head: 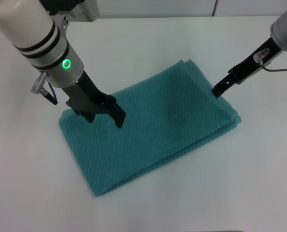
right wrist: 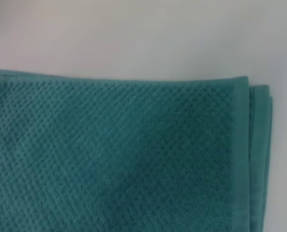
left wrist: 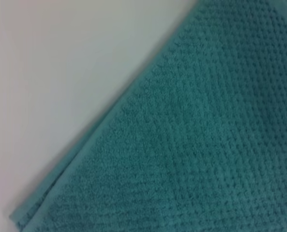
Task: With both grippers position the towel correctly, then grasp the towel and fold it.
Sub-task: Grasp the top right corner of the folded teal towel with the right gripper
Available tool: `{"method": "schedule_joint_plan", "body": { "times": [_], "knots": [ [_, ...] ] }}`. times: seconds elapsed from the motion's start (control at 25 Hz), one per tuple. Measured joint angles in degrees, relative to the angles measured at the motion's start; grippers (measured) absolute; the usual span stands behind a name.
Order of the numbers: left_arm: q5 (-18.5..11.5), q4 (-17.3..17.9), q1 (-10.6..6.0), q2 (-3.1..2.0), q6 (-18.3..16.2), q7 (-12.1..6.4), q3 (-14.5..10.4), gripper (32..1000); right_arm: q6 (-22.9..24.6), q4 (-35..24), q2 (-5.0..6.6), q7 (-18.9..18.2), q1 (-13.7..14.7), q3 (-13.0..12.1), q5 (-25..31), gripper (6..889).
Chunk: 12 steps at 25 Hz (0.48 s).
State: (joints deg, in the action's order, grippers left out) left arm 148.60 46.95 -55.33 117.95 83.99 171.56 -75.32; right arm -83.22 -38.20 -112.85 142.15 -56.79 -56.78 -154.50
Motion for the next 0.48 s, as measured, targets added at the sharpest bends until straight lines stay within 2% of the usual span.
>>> {"method": "schedule_joint_plan", "body": {
  "times": [0.48],
  "knots": [
    [0.01, -0.15, 0.18, 0.00, 0.03, 0.00, 0.00, 834, 0.51, 0.15, 0.00, 0.00, 0.01, 0.00, 0.00, 858]
  ]
}}
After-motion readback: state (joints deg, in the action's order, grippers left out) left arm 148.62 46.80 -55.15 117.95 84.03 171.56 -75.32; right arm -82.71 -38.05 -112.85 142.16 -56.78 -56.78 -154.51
